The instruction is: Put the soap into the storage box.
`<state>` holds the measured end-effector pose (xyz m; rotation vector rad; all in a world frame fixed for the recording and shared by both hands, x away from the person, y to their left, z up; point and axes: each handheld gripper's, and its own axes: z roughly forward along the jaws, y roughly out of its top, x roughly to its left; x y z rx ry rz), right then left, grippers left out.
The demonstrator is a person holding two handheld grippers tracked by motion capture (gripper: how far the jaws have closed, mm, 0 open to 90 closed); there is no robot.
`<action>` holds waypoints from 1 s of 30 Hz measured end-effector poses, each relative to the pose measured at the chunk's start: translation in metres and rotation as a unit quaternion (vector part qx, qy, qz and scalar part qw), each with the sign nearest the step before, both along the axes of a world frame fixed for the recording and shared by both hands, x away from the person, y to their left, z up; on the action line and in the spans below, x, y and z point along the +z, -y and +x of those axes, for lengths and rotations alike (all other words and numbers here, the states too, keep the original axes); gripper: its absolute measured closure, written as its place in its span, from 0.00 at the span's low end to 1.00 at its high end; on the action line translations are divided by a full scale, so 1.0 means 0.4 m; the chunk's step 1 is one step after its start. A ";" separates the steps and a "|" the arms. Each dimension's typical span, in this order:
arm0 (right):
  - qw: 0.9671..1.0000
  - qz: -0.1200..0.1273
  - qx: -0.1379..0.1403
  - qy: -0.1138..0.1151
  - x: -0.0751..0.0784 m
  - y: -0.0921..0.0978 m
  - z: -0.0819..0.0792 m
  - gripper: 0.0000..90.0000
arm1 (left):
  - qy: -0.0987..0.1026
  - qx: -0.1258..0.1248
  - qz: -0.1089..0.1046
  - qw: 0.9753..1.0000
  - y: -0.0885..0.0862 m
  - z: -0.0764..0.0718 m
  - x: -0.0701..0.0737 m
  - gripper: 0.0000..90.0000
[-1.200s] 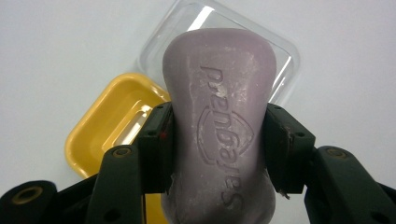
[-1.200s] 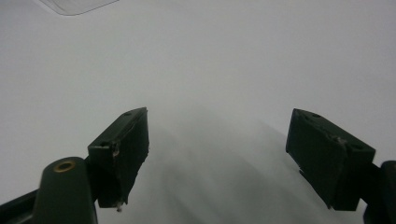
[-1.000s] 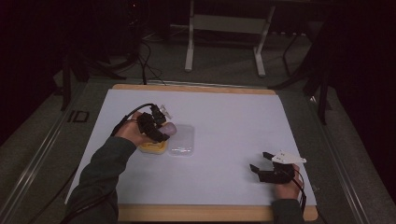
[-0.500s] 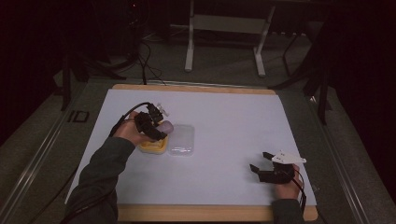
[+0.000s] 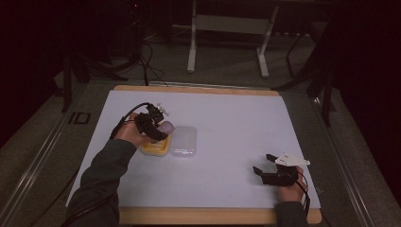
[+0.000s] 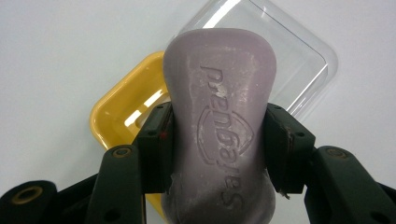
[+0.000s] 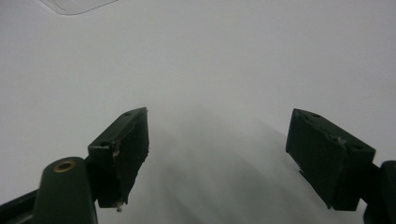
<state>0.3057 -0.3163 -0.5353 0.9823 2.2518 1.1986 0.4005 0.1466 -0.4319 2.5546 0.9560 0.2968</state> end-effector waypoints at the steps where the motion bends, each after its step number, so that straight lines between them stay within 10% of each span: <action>1: 1.000 0.000 0.000 0.000 0.000 0.000 0.000 0.23 | -0.001 0.002 -0.001 1.000 0.001 0.000 -0.001 0.55; 30: 1.000 -0.001 -0.001 0.000 0.000 -0.001 0.000 0.23 | -0.032 0.060 -0.003 0.998 -0.016 0.018 -0.050 0.55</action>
